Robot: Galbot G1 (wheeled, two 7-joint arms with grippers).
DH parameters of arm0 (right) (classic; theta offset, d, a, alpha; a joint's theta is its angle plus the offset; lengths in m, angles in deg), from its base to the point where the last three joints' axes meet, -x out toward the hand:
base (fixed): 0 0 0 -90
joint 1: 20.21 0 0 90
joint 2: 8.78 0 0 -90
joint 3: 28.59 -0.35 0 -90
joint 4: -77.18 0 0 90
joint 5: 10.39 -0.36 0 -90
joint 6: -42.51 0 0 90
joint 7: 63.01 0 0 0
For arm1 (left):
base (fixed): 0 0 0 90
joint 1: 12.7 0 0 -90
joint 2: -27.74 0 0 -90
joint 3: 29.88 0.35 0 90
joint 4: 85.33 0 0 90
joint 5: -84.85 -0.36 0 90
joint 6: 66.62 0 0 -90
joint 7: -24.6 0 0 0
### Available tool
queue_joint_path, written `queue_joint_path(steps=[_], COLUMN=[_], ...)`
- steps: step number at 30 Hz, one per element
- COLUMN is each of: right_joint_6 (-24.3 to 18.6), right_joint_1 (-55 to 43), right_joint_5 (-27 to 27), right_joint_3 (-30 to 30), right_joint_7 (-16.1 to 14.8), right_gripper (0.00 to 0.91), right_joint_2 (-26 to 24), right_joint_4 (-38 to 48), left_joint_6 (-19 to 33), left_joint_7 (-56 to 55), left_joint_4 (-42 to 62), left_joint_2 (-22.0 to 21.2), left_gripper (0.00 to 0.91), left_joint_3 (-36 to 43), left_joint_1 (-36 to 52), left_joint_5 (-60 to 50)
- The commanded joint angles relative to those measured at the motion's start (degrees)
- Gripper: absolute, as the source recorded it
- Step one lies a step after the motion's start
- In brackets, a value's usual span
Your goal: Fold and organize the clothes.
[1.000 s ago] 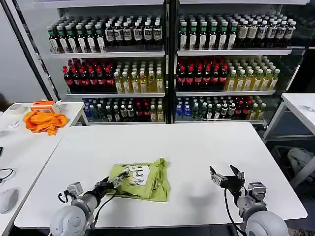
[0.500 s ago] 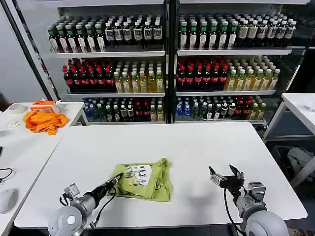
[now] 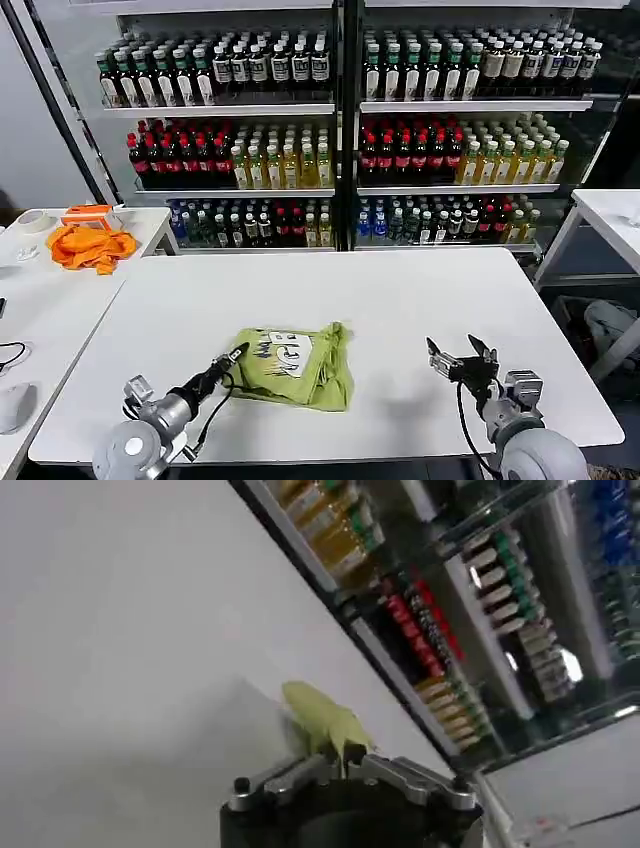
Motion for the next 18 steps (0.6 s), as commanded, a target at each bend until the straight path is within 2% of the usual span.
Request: queue_joint_path(steps=[1,2,4,7,10,12,14,16,18], right_joint_6=[-0.11,-0.17,-0.27,-0.68,-0.91,-0.95,-0.94,-0.96,-1.33], right_joint_1=[-0.45,-0.61,-0.82,-0.84,-1.48,-1.86,-1.97,-1.83,-1.30], right_joint_5=[-0.37,-0.48,-0.76,-0.76,-0.76,-0.73,-0.69,-0.55,-0.20], right_joint_3=[-0.13,-0.16,-0.15,0.08,0.54,0.94,1.19,1.38,1.35], right_joint_7=[-0.03,-0.07,-0.11,-0.31,-0.40,-0.40,-0.39,-0.42,-0.59], right_gripper=[0.907,0.907,0.907,0.907,0.907,0.907,0.907,0.907,0.907], right_joint_2=[-0.10,-0.10,-0.04,0.18,0.50,0.71,0.96,1.34,1.71], right_joint_4=[-0.02,0.05,0.22,0.43,0.94,0.99,0.98,0.96,1.12], left_joint_6=[0.03,0.02,0.13,0.15,0.14,0.18,0.23,0.88,3.91], left_joint_7=[-0.01,-0.28,-0.52,-0.65,1.27,2.78,3.17,3.06,2.80], left_joint_4=[-5.03,-5.15,-5.62,-6.89,-7.32,-9.25,-11.76,-16.00,-17.58], left_joint_2=[9.72,11.43,17.96,23.77,28.53,29.81,29.32,26.63,22.22], left_gripper=[0.020,0.020,0.020,0.020,0.020,0.020,0.020,0.020,0.020], left_joint_3=[-18.39,-21.48,-25.58,-34.30,-36.71,-35.38,-32.70,-25.62,-17.87], left_joint_1=[-2.56,-2.77,-3.23,-3.74,-4.48,-5.42,-6.58,-9.91,-13.46], left_joint_5=[9.04,9.72,8.70,6.39,-2.73,-8.82,-13.20,-27.46,-44.27])
